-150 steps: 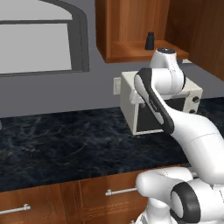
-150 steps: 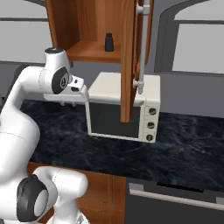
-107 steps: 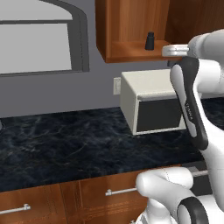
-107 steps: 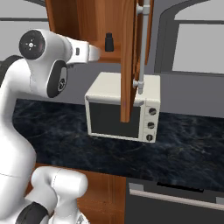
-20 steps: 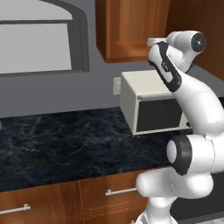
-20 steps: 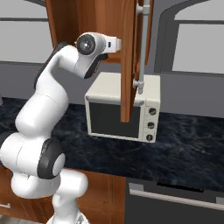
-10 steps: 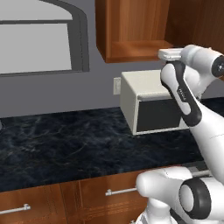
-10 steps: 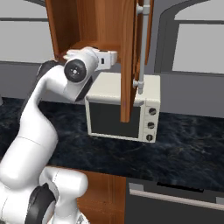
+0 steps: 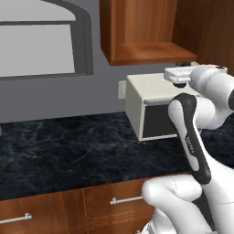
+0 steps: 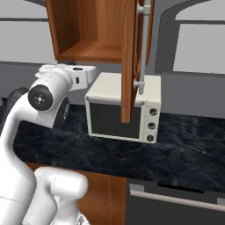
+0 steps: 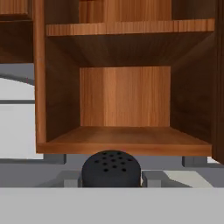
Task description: Retrieve the shaker from the cabinet and place it next the steak on a plate on the dining table.
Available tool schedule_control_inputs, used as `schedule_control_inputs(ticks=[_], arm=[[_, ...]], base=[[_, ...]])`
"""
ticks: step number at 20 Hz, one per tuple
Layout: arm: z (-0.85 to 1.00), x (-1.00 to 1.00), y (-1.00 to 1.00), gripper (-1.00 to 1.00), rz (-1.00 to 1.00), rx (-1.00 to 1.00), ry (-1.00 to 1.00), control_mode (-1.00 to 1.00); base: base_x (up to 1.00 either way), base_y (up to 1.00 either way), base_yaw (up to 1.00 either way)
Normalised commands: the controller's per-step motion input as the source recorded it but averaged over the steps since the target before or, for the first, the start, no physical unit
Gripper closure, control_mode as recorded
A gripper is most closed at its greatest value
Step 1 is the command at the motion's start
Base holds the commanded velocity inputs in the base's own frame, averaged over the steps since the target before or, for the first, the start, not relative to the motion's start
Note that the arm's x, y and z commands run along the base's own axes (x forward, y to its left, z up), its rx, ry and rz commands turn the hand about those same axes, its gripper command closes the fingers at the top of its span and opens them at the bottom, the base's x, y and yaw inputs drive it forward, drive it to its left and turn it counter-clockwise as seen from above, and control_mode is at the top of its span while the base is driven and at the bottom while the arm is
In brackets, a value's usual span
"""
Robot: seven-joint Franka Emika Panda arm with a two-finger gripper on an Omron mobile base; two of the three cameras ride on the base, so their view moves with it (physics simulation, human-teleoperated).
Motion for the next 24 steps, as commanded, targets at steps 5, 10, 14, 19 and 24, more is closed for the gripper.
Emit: schedule_control_inputs(ticks=[5,10,14,19,24], arm=[[-0.18,-1.00,0.34,1.00,0.00,0.02,0.01,-1.00],[-0.11,-0.60,0.00,1.00,0.00,0.00,0.10,1.00],[0.00,0.00,0.00,1.00,0.00,0.00,0.00,1.00],[0.00,0.00,0.00,1.00,0.00,0.00,0.00,1.00],[0.00,0.00,0.00,1.00,0.00,0.00,0.00,1.00]], base=[[0.00,0.00,0.00],[-0.40,0.00,0.02],[-1.00,0.00,0.10],[-0.59,0.03,0.75],[-0.11,0.00,1.00]])
